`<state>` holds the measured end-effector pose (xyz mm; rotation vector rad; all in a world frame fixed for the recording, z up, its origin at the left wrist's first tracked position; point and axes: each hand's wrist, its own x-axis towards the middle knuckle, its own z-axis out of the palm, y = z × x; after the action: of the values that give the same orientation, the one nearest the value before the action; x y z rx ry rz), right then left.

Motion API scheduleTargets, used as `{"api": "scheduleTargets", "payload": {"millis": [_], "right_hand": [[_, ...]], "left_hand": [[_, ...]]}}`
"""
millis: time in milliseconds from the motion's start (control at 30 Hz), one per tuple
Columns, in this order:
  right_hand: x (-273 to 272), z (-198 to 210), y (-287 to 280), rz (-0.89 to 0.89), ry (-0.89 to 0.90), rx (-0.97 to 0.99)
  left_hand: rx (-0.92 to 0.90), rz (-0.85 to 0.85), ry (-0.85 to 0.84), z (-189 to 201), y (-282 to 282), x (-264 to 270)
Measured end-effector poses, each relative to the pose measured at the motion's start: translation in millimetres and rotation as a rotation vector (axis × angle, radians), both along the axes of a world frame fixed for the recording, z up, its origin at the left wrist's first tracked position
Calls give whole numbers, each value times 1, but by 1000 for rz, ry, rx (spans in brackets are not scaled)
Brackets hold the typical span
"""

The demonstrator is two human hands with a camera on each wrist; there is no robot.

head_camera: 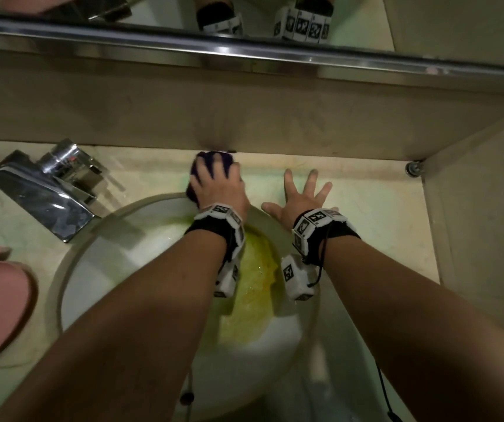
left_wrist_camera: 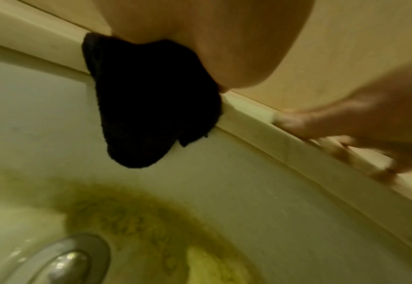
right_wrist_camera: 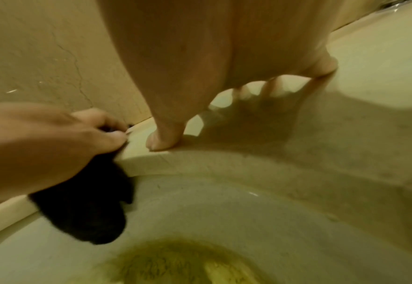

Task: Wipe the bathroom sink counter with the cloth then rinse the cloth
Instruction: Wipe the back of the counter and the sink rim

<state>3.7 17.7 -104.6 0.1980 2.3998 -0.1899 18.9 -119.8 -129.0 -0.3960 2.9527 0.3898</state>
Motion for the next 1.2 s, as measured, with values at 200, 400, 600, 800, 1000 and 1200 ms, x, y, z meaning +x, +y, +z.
{"api": "scheduleTargets", "payload": {"millis": [200,400,600,800,1000,1200], "right_hand": [[-1,-1,2,9,0,-3],[-1,-4,3,13,4,-37],[-1,-4,1,9,21,-12],[-3,-4,2,9,-6,-26],[-1,-6,3,21,8,-28],[-1,-5,4,50,23,-14]], "left_hand": [[-36,47,155,-9,-55,-1],[-38,271,17,-4,-40,-6],[28,-52,26,3,23,4],[19,186,4,2,-71,1],[77,321,-154,20,-22,-13],[197,197,-129,31,-28,-6]]}}
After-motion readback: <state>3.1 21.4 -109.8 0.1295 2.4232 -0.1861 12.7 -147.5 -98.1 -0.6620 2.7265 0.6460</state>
